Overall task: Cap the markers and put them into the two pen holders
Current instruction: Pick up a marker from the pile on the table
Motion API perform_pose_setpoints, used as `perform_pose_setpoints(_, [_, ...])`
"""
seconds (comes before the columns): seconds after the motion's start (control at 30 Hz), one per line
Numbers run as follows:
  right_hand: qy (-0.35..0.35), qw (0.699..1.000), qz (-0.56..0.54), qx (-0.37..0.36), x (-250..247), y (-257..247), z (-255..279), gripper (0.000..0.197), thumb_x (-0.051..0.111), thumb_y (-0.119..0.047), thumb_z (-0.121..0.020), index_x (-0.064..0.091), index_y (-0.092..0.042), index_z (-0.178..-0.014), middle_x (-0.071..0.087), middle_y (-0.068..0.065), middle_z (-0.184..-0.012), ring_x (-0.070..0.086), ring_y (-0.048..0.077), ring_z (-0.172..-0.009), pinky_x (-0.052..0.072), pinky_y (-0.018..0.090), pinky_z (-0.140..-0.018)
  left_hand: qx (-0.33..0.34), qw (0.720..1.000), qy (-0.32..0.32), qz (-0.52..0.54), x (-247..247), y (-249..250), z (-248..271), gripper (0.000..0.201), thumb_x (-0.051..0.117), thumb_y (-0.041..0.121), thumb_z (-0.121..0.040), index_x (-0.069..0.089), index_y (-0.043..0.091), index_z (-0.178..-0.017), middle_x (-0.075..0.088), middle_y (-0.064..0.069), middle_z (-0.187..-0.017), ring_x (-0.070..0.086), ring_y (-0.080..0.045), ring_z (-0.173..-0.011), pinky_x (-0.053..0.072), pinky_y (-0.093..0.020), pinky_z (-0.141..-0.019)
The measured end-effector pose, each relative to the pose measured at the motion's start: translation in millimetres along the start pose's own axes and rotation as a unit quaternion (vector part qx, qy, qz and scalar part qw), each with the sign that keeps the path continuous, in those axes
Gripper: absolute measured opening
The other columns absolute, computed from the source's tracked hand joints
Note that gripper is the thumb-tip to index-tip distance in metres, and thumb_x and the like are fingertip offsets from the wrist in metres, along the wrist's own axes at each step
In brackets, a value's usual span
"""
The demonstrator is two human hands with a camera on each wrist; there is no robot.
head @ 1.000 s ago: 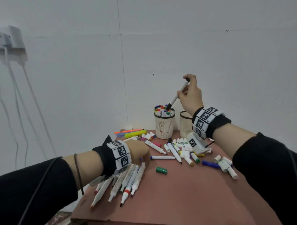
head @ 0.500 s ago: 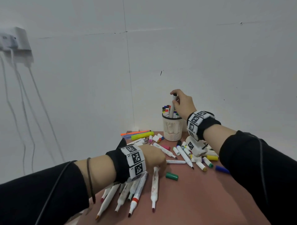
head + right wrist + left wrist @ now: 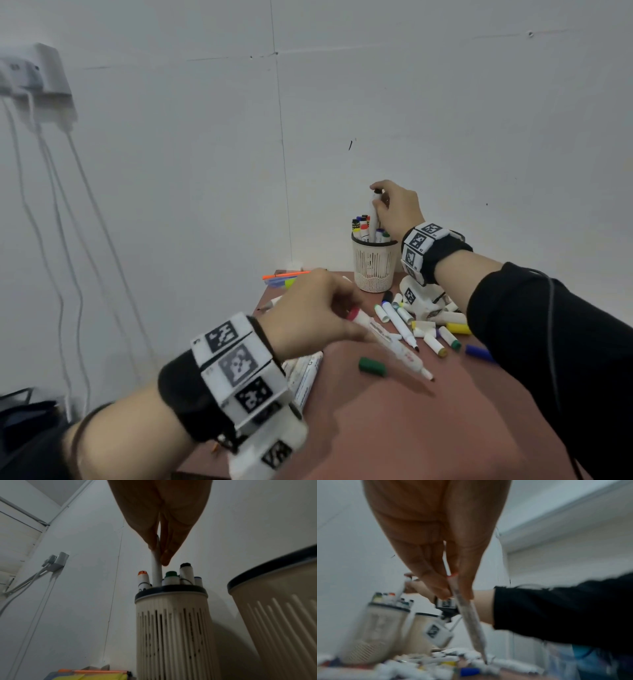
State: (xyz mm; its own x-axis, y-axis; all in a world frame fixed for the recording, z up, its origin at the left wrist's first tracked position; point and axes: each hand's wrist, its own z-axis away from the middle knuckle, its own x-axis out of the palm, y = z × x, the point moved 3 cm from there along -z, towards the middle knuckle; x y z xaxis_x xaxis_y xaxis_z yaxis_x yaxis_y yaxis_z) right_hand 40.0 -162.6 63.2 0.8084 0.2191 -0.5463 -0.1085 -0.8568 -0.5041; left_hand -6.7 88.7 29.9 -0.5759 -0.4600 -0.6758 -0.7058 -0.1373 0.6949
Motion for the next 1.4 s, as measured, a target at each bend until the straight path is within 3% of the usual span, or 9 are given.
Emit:
perform_pose_setpoints(0.07, [0.029, 1.0, -0.003, -0.006, -4.0, -2.9, -2.5, 0.029, 0.051, -0.007, -0.094, 0.058, -0.005, -0.122, 0.065, 0.015, -0.107, 0.06, 0.026, -0.099, 0.041, 0.025, -0.087, -0.046, 0.993, 0.014, 0.109, 13.7, -3.7, 12.3, 0.022, 0.085, 0.009, -0.065, 0.074, 0.012, -0.085, 0.053, 0.006, -0.057, 0.047, -0.011, -0.055, 0.043, -0.027, -0.058])
perform_pose_setpoints(0.2, [0.052, 0.999, -0.012, -0.001, -7.5, -4.2, -7.5, 0.028, 0.054, -0.01, -0.094, 0.057, -0.003, -0.121, 0.063, 0.015, -0.11, 0.059, 0.026, -0.101, 0.042, 0.026, -0.088, -0.16, 0.943, 0.008, 0.29, 54.5, -16.7, 30.7, 0.02, 0.082, 0.001, -0.066, 0.07, 0.009, -0.08, 0.069, -0.012, -0.074, 0.06, -0.013, -0.056, 0.051, -0.02, -0.06])
perform_pose_setpoints(0.37, [-0.016, 0.999, 0.015, 0.043, -0.3, -2.6, -9.1, 0.026, 0.067, -0.016, -0.086, 0.054, -0.002, -0.103, 0.062, 0.014, -0.103, 0.059, 0.026, -0.091, 0.05, 0.036, -0.082, -0.241, 0.811, -0.029, 0.533, 99.9, -24.0, 34.5, 0.015, 0.073, -0.008, -0.071, 0.074, 0.005, -0.078, 0.071, -0.013, -0.074, 0.065, -0.014, -0.058, 0.051, -0.017, -0.057])
perform_pose_setpoints(0.57, [-0.072, 0.995, 0.048, 0.042, 4.3, -10.8, -13.8, 0.022, 0.07, -0.009, -0.082, 0.049, -0.006, -0.089, 0.061, 0.017, -0.104, 0.052, 0.022, -0.082, 0.048, 0.035, -0.076, -0.248, 0.75, -0.029, 0.612, 118.6, -32.0, 26.0, 0.017, 0.062, -0.015, -0.078, 0.065, -0.007, -0.093, 0.071, -0.017, -0.079, 0.068, -0.017, -0.059, 0.053, -0.018, -0.057])
perform_pose_setpoints(0.77, [-0.182, 0.968, 0.174, 0.018, 1.7, -10.6, -16.2, 0.012, 0.068, -0.003, -0.081, 0.06, -0.003, -0.09, 0.063, 0.014, -0.112, 0.057, 0.027, -0.099, 0.045, 0.03, -0.081, -0.235, 0.78, 0.001, 0.579, 123.1, -44.2, 22.7, 0.023, 0.069, -0.014, -0.073, 0.065, -0.007, -0.094, 0.07, -0.019, -0.081, 0.068, -0.019, -0.061, 0.054, -0.02, -0.058])
perform_pose_setpoints(1.0, [-0.207, 0.963, 0.173, 0.013, 13.7, -3.5, -8.9, 0.022, 0.052, -0.005, -0.094, 0.067, 0.002, -0.109, 0.065, 0.018, -0.115, 0.059, 0.027, -0.108, 0.043, 0.025, -0.084, -0.214, 0.787, 0.017, 0.579, 126.0, -49.8, 20.2, 0.019, 0.071, -0.014, -0.071, 0.067, -0.005, -0.088, 0.07, -0.019, -0.079, 0.067, -0.019, -0.059, 0.054, -0.021, -0.057])
perform_pose_setpoints(1.13, [-0.223, 0.956, 0.19, 0.006, 16.8, -2.2, -7.2, 0.035, 0.044, 0.008, -0.091, 0.065, -0.001, -0.117, 0.063, 0.016, -0.122, 0.058, 0.027, -0.111, 0.047, 0.03, -0.092, -0.201, 0.791, 0.047, 0.576, 125.5, -51.3, 19.7, 0.02, 0.073, -0.013, -0.069, 0.068, -0.002, -0.085, 0.071, -0.022, -0.083, 0.068, -0.022, -0.063, 0.055, -0.024, -0.058])
perform_pose_setpoints(1.3, [-0.255, 0.947, 0.194, -0.003, 7.0, -4.3, -5.7, 0.042, 0.04, 0.008, -0.091, 0.062, -0.005, -0.124, 0.061, 0.013, -0.127, 0.056, 0.025, -0.116, 0.043, 0.024, -0.087, -0.193, 0.796, 0.115, 0.562, 122.7, -56.5, 17.3, 0.028, 0.073, -0.016, -0.067, 0.066, -0.007, -0.093, 0.067, -0.03, -0.095, 0.069, -0.022, -0.062, 0.053, -0.022, -0.053])
perform_pose_setpoints(1.4, [-0.219, 0.963, 0.155, -0.006, -5.6, -5.2, -4.2, 0.04, 0.042, 0.006, -0.091, 0.062, -0.007, -0.123, 0.062, 0.014, -0.123, 0.058, 0.023, -0.112, 0.046, 0.025, -0.091, -0.185, 0.807, 0.133, 0.545, 123.3, -58.8, 16.5, 0.028, 0.076, -0.012, -0.066, 0.068, -0.003, -0.092, 0.07, -0.025, -0.093, 0.07, -0.026, -0.071, 0.055, -0.024, -0.058])
